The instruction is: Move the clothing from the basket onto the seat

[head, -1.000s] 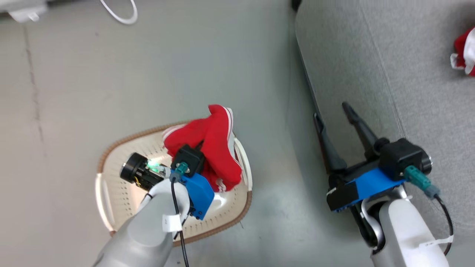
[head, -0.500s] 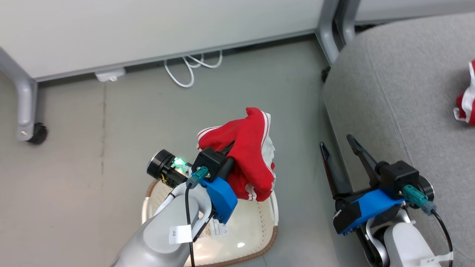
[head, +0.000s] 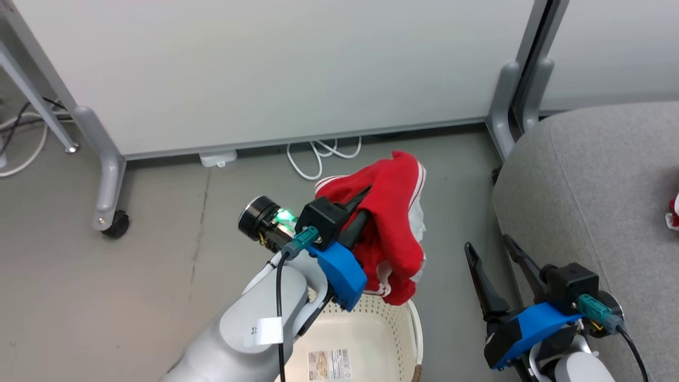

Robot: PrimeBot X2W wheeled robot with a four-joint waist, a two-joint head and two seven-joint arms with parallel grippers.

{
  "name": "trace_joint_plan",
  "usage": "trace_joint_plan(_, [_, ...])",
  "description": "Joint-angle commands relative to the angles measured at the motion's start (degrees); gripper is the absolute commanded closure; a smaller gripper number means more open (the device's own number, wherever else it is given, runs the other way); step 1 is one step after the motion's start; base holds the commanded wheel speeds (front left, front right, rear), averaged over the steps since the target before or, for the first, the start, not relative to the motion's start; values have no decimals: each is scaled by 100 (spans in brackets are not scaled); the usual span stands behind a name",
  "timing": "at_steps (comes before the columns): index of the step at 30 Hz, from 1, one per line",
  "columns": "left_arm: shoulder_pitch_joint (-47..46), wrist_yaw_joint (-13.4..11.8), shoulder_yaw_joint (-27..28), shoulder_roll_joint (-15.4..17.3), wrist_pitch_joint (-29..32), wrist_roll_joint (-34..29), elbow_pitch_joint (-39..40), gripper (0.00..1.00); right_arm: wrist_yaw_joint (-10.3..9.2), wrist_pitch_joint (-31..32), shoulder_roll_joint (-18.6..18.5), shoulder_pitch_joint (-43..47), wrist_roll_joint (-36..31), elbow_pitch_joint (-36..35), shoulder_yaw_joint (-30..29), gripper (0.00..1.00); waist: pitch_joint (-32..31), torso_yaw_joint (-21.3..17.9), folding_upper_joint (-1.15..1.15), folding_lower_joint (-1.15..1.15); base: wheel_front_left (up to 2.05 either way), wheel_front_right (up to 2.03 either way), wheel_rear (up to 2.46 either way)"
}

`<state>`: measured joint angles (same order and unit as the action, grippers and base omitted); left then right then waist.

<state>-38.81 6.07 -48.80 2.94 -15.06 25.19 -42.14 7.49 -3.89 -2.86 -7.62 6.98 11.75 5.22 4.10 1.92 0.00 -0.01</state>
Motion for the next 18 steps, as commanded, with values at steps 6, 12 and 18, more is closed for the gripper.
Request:
trace_joint_plan(6, [-351,-64,-347,-5,-17,394,136,100,1,81,-5,264,74,-7,14,0,-354,147,0,1,0,0,0])
trace_joint_plan(12, [-549,-106,-632,-6,19,1025,103,100,1,116,-6,369,80,-57,63,0,-447,152,0,1,0,0,0])
trace_joint_plan(18, [-631,-253,-966,-4,55,1525,83,100,1,136,-6,392,109,-75,113,0,-453,116,0,1,0,0,0])
